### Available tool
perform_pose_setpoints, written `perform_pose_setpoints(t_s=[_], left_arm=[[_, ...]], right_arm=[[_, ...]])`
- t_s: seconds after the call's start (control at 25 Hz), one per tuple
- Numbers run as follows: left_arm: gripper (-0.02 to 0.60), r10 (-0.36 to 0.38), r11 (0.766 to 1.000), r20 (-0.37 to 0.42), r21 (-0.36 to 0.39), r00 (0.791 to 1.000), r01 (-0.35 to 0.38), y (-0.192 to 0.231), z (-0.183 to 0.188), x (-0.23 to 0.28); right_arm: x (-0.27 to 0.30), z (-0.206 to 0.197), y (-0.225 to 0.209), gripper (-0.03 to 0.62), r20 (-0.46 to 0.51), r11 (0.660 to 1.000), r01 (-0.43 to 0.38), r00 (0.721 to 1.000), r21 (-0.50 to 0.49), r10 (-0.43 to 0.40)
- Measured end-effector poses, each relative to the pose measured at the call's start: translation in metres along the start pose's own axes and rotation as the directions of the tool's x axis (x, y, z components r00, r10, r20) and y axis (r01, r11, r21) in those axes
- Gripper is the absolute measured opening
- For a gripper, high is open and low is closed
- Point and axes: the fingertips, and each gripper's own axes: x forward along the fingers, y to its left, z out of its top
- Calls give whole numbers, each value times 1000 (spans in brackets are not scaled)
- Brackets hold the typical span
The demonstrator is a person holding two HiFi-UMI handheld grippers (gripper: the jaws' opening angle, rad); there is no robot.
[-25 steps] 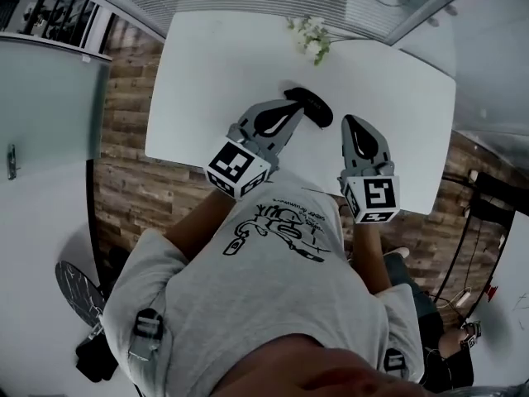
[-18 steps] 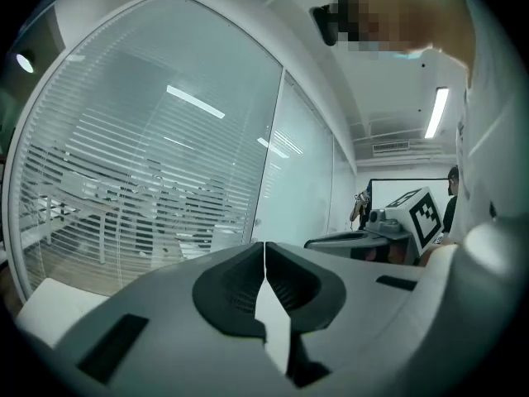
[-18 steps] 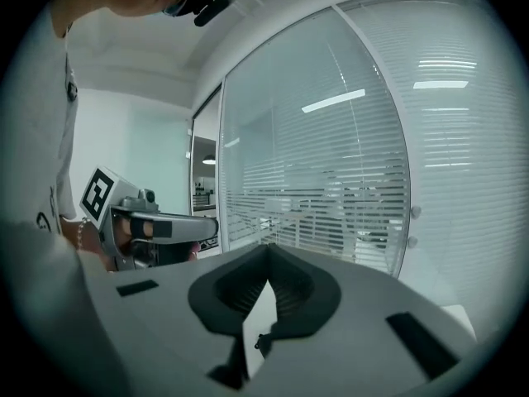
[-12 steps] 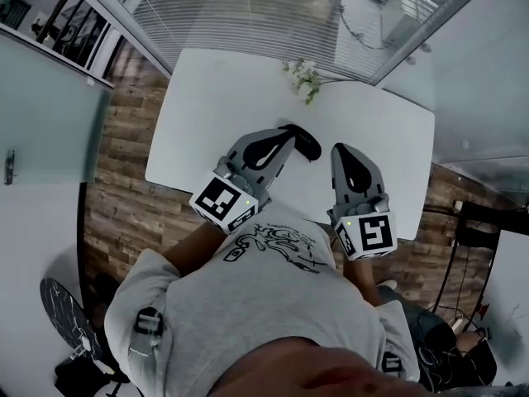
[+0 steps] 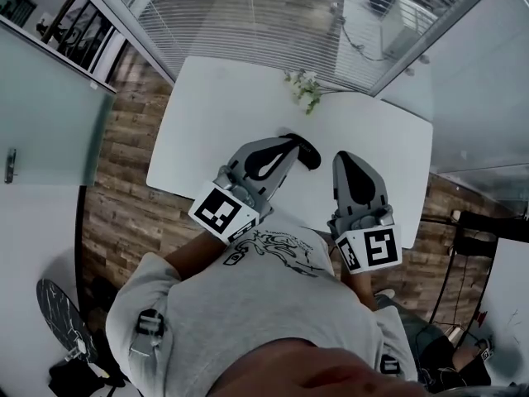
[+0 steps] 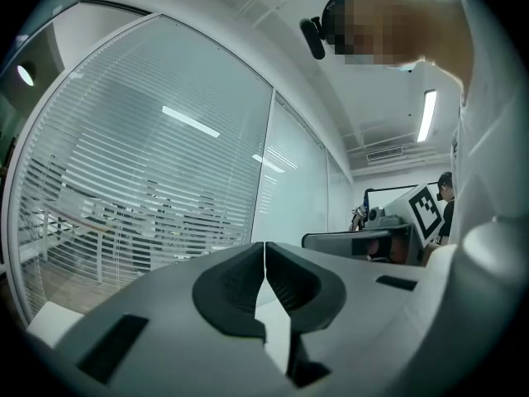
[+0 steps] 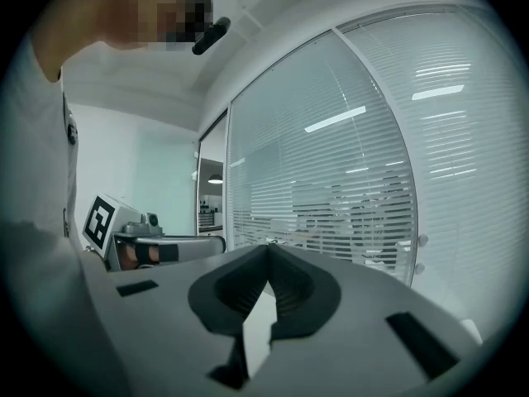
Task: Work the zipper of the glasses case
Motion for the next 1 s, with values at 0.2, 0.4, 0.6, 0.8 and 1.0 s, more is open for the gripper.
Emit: perform_pose_setpoints(t_s=[0.2, 0.4, 0.6, 0.8, 1.0], left_arm=[[21, -12, 1000, 0, -1, 1000, 12, -5, 0, 7], [21, -20, 1000, -8, 3, 1000, 20, -8, -2, 10], [21, -25, 1000, -8, 6, 1000, 25, -8, -1, 14], [21, -29, 1000, -13, 9, 999, 29, -10, 0, 15], [21, -26, 1000, -21, -3, 999, 26, -10, -5, 16]], right_arm=[[-4, 2, -7, 5, 6, 1000, 14, 1000, -12, -14], [-8, 3, -14, 5, 8, 999, 28, 1000, -19, -28], [-7, 5, -17, 5, 10, 999, 30, 1000, -21, -30], [-7, 7, -17, 5, 13, 999, 23, 1000, -26, -23], [-6, 3, -17, 5, 7, 1000, 19, 1000, -15, -19]])
